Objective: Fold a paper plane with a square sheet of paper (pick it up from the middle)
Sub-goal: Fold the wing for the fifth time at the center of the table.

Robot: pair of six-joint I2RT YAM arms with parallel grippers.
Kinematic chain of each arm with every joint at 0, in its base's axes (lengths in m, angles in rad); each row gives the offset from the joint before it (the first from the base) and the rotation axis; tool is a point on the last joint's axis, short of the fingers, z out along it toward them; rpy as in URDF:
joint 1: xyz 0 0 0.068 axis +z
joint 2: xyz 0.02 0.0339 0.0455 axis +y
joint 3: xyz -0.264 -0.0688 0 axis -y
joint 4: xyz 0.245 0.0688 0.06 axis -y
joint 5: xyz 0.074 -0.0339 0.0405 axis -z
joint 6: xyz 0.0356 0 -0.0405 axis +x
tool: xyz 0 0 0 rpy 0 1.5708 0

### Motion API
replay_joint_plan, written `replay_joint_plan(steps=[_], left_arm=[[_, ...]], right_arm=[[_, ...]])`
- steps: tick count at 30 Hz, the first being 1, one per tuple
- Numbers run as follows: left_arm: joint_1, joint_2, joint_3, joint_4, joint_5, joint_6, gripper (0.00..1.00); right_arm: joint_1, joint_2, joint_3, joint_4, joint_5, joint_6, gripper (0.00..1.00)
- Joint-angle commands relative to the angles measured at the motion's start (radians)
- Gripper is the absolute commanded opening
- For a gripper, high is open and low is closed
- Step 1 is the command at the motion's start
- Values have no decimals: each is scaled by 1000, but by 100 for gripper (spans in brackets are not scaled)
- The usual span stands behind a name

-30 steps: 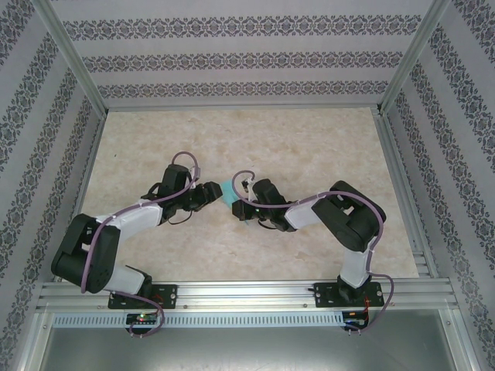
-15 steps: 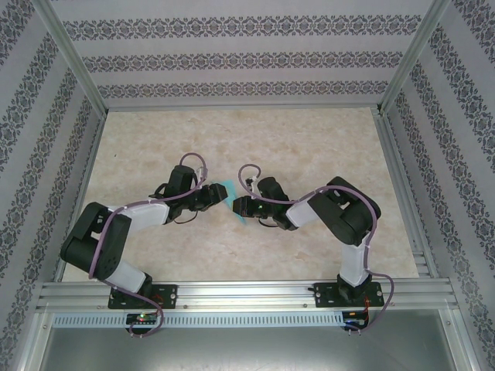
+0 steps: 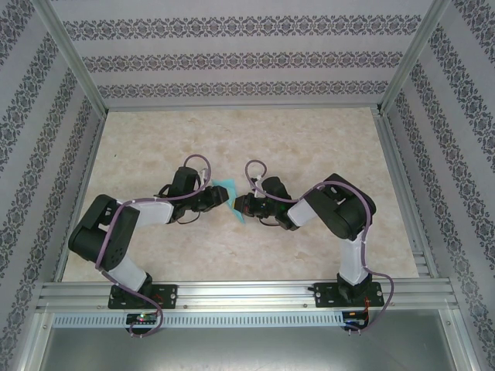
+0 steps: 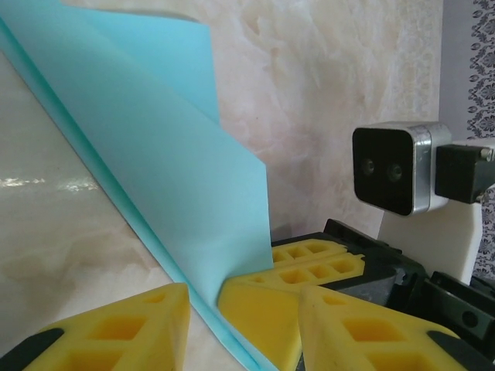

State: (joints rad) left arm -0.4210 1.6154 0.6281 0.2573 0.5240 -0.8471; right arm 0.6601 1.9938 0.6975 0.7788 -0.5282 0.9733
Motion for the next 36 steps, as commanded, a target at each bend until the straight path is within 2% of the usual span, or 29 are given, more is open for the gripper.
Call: replay_joint_plan(steps=[1,10,36], left_arm=[[-13,23,16,70,32,27,41],[-16,64,43,83,40,30,35],[-15,153,88,61,32,53,24]], right_arm=[[-14,34,-15,48,-19,57,4],[-18,34,-6,-30,-5,68,2],[-24,33,43,-250,0,30,11]])
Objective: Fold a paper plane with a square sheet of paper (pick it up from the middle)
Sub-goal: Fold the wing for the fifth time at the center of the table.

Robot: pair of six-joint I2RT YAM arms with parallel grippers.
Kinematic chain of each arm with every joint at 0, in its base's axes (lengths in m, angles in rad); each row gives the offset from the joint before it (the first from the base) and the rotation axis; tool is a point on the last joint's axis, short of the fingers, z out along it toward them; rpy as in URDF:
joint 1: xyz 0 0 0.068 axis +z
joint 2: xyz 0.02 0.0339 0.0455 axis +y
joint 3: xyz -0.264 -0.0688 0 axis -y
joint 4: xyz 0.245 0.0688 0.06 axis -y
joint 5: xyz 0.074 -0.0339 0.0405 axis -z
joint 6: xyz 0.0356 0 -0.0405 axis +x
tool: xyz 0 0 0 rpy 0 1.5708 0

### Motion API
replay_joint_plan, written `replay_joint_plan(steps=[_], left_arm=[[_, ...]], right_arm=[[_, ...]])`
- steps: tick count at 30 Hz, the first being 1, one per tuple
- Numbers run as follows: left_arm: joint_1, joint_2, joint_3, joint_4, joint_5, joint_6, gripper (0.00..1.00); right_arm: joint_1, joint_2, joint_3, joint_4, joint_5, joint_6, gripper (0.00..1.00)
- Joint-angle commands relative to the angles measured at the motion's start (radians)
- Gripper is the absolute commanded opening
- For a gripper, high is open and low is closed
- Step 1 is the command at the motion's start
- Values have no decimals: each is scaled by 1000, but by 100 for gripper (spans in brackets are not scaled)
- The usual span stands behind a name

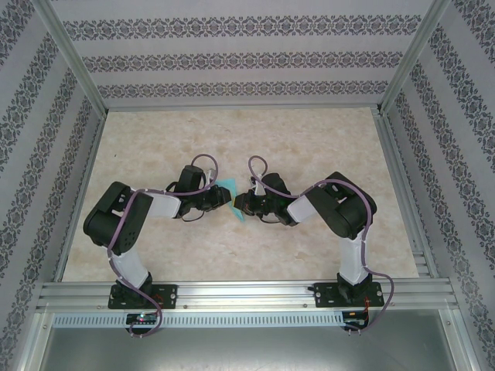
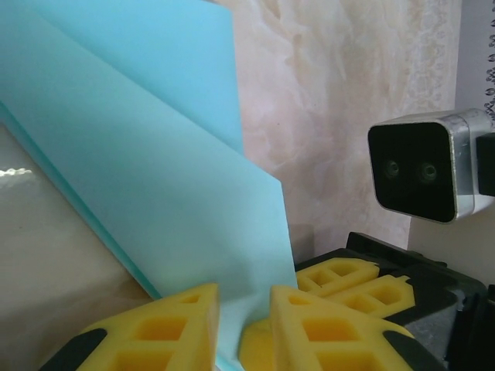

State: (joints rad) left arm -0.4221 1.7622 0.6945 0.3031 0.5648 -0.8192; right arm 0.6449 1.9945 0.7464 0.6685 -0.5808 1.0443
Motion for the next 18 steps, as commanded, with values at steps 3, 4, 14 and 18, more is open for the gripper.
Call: replay_joint_plan(steps=[3,4,14,18], left_arm=[[-15,6,25,0,-18,29,24],[-14,6,24,-5,-20,32,24],[-14,23,35,-42,-44,35,22],[-14,31,41,-52,-51,32,21]], right_arm=[[-10,24,-1,-144,46,-43,13],[-11,20,1,-146,43,-44,14],[-13,-78,34,-274,17,-106,23],[-13,-91,37,-302,4,-117,24]])
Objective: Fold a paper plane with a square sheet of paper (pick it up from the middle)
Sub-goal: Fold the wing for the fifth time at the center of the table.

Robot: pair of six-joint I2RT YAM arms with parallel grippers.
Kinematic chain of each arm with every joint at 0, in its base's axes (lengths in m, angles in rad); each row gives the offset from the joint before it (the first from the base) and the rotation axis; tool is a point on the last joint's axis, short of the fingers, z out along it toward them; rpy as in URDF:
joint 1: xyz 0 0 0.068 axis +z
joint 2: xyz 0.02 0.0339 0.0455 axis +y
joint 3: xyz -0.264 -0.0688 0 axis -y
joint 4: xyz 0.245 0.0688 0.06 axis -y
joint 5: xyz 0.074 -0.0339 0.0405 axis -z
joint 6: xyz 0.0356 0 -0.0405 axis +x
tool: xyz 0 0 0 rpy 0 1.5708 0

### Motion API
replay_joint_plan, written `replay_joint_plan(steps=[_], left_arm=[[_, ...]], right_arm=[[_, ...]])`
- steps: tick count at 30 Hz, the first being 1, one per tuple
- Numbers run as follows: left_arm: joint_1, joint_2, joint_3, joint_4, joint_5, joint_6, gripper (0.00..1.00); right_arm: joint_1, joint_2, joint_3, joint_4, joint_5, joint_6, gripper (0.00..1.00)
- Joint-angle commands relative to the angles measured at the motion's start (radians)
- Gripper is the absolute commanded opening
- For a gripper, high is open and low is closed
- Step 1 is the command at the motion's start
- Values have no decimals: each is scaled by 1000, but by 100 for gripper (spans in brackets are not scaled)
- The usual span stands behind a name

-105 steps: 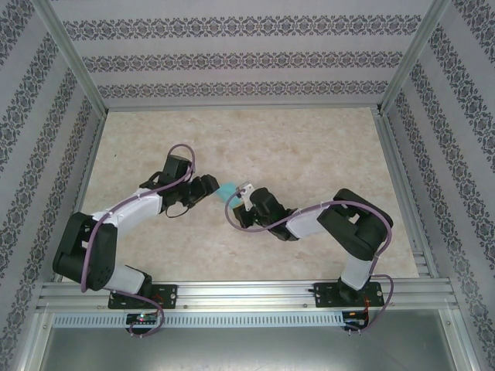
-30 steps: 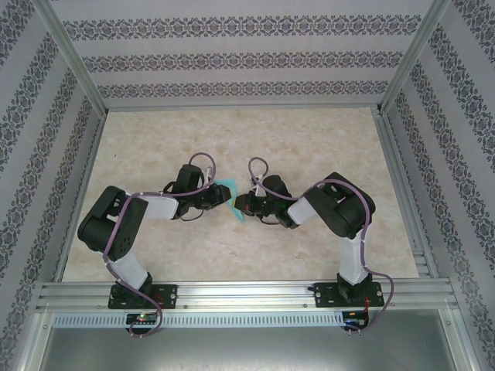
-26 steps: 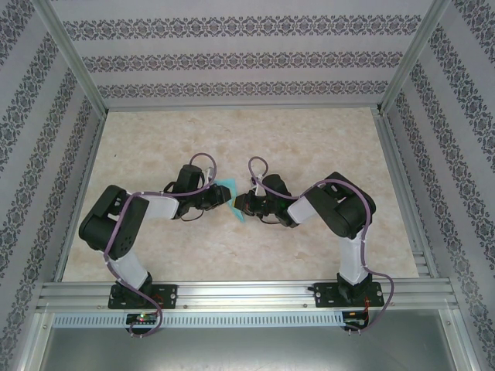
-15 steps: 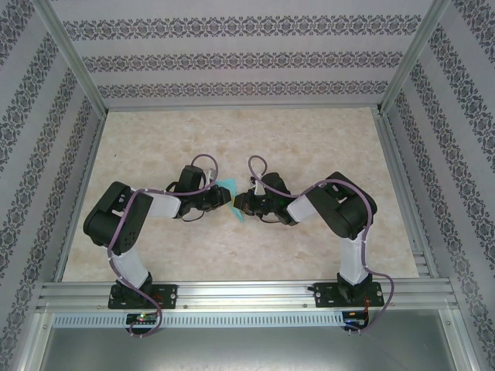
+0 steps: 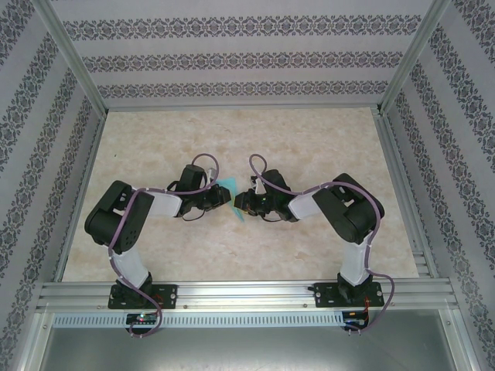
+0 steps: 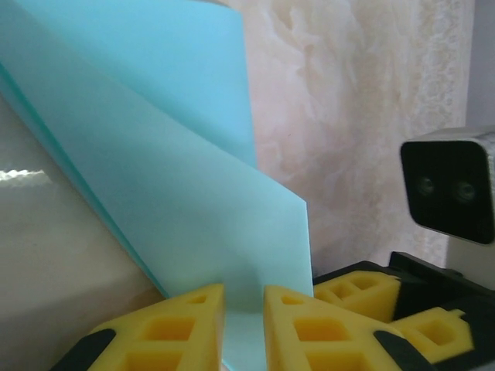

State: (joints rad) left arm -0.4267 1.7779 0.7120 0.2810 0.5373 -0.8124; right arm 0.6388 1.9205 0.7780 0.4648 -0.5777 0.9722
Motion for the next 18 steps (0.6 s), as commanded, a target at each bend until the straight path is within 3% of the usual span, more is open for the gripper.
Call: replay_joint_plan(steps=[1,11,18], left_arm=[[-10,17,24,-31,-23,25,21],[-10,24,32,-43,-25,20,20],[-9,34,47,-50,-15,22,20]], right_arm=[[-6,-18,5,-105,1,-49,23],[0,-40,18,-161,8,-97,22],[40,-120,71,-366,129,-266,27]])
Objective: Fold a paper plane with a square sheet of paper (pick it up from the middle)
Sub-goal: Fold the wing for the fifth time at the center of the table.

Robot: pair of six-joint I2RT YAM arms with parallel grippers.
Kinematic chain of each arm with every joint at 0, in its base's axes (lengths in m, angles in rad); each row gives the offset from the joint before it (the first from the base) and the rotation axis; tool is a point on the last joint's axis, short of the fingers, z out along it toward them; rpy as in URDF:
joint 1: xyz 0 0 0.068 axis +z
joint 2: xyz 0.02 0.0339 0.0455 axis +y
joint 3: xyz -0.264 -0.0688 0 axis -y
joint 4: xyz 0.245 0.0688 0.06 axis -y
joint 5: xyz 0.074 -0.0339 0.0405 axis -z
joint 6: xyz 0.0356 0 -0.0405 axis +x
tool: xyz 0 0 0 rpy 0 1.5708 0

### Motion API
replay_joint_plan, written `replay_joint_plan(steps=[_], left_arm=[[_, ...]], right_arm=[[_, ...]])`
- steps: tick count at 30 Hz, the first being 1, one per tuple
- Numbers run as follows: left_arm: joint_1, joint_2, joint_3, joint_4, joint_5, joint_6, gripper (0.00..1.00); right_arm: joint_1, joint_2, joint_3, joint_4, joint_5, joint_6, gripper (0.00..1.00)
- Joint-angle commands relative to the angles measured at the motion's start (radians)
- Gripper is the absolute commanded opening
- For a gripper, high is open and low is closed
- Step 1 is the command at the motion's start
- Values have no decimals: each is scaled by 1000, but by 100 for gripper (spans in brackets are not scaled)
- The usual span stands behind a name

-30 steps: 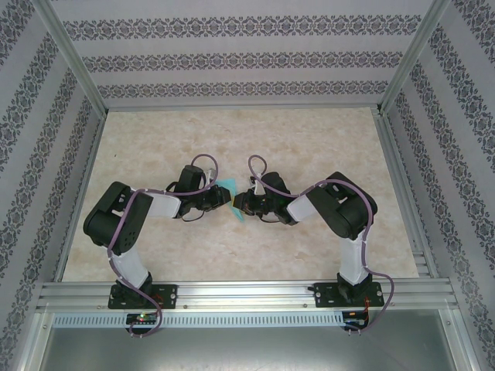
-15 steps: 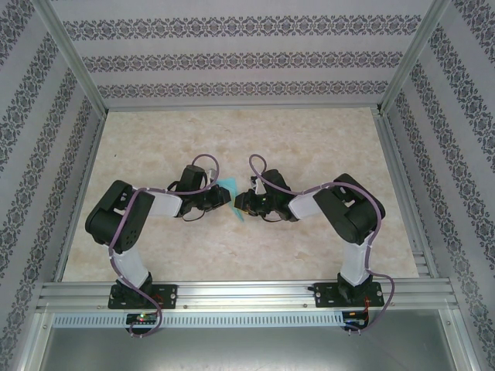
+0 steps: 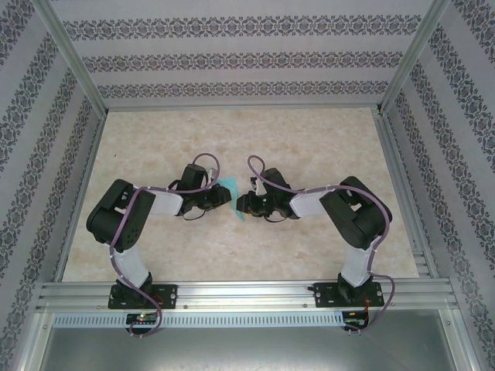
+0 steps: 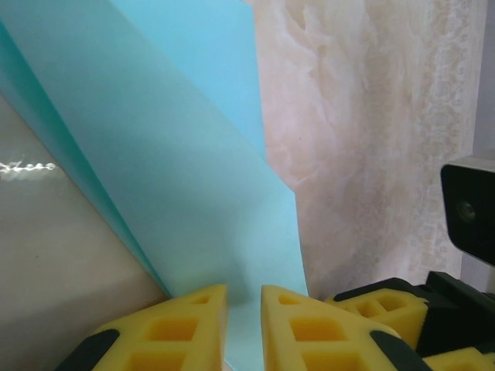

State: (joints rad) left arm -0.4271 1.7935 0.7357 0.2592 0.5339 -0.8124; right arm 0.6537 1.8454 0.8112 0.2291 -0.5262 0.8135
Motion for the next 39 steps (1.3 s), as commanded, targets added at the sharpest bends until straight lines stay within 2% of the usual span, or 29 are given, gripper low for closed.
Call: replay_joint_plan(steps=[1,8,18,23,30,39], left_arm=[[-9,19,23,-30,-10,22,20],[-9,19,23,-31,-9,23,20],[-9,11,33,-39,3,28,20],[-9,-20,59,-69,11,45,21],[-9,-94,69,-87,21,89,27],[-11,-99,-6,41,76,93,29]], right_arm=[[34,-51,51,-163,103,-134,27],[76,-58,99,-255,178,-190,26],[70,-31,68,-213,180,-158,11],[52,-25,28,-130,127,-123,6],[23,-8,-31,-3,48,-53,5],[-18,27,-82,191,-71,78,5]])
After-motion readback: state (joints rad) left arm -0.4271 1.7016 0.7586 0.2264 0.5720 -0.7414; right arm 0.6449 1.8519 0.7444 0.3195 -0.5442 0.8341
